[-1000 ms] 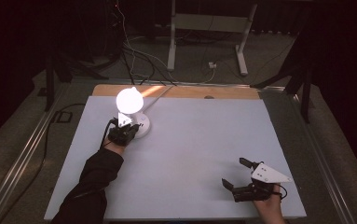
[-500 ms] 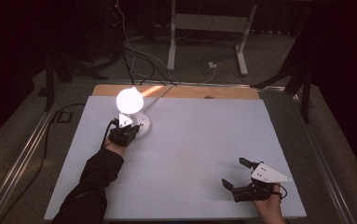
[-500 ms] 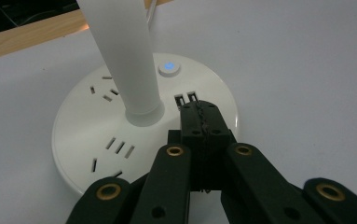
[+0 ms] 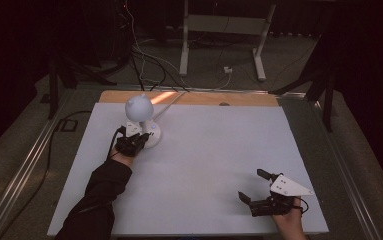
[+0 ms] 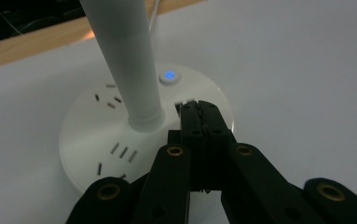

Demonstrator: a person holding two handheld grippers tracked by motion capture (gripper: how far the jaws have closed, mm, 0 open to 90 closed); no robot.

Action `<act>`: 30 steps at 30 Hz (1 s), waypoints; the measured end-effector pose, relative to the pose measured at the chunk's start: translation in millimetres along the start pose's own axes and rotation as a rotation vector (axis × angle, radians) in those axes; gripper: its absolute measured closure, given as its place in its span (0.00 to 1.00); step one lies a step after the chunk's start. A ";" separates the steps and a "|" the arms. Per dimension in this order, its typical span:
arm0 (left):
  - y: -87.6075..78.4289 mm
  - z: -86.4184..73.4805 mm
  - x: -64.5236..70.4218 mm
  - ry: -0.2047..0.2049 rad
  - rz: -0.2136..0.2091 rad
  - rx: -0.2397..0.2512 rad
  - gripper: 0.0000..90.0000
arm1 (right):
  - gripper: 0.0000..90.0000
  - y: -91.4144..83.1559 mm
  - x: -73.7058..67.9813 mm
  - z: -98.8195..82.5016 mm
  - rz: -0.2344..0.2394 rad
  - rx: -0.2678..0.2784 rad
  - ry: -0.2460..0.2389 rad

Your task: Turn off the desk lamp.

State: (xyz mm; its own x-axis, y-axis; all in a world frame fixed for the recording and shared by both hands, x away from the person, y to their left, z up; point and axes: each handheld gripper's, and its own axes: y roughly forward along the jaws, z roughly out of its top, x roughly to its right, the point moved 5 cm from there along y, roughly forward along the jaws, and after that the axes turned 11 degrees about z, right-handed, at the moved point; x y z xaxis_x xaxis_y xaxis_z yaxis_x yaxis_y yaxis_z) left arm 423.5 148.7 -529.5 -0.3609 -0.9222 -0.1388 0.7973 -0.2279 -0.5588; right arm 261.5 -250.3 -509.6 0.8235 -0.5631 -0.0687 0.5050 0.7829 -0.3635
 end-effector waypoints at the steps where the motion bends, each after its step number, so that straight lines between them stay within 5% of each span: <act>1: -6.3 6.3 -1.6 -0.014 0.000 0.013 1.00 | 0.00 0.1 0.2 -0.1 0.000 0.000 0.001; 13: -20.0 13.4 0.1 -0.051 -0.021 0.008 0.96 | 0.00 -0.4 0.0 0.1 -0.001 -0.001 -0.001; 20: -25.2 16.9 3.4 -0.064 -0.040 0.007 0.64 | 0.00 -0.6 0.1 0.0 -0.001 -0.001 0.000; 30: -33.1 18.3 4.0 -0.093 -0.083 -0.030 0.32 | 0.00 -0.6 0.2 0.0 -0.001 -0.001 0.002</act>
State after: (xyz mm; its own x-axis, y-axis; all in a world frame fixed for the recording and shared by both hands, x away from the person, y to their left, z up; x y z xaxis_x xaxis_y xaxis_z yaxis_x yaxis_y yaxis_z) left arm 404.6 146.9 -496.6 -0.3776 -0.9258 -0.0153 0.7510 -0.2965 -0.5900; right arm 261.4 -250.9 -509.4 0.8224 -0.5646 -0.0704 0.5055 0.7819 -0.3648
